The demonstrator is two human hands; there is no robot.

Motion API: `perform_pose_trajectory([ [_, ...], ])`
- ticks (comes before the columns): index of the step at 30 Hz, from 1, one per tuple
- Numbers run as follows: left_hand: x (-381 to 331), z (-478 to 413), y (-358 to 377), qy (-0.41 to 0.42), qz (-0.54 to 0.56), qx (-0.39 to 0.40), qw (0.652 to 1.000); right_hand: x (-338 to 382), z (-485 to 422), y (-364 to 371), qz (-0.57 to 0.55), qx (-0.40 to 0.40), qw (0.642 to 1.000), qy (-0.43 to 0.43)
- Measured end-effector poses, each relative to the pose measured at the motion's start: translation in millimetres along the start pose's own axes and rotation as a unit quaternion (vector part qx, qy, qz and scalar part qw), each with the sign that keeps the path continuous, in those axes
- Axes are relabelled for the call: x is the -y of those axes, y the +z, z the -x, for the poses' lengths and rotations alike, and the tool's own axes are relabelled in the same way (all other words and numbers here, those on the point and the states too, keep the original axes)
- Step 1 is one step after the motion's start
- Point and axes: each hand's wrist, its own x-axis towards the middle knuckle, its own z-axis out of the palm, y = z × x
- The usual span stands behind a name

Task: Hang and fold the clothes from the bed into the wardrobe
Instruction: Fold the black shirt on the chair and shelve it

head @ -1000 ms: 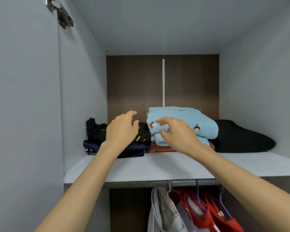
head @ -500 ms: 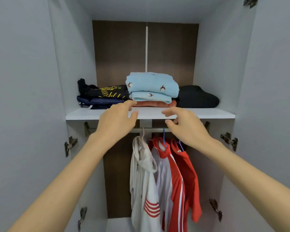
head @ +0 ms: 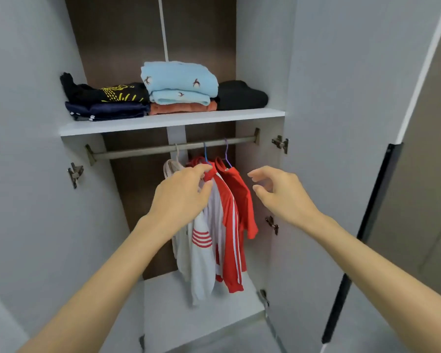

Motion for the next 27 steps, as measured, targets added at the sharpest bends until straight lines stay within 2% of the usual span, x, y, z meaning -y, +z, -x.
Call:
perform_pose_trajectory([
  [7,-53,80,24,0.083,0.068,0.089,0.99,-11,140,-27,0.043,0.005,0.992,0.12],
  [13,-134,138,54,0.172,0.095,0.147,0.969,-33,259,-71,0.091,-0.023,0.971,0.219],
  [21,-261,208,105,0.274,0.137,0.249,0.919,-71,403,-147,0.12,-0.061,0.926,0.354],
  [27,-387,269,144,0.363,0.165,0.317,0.86,-107,526,-207,0.137,-0.115,0.879,0.441],
])
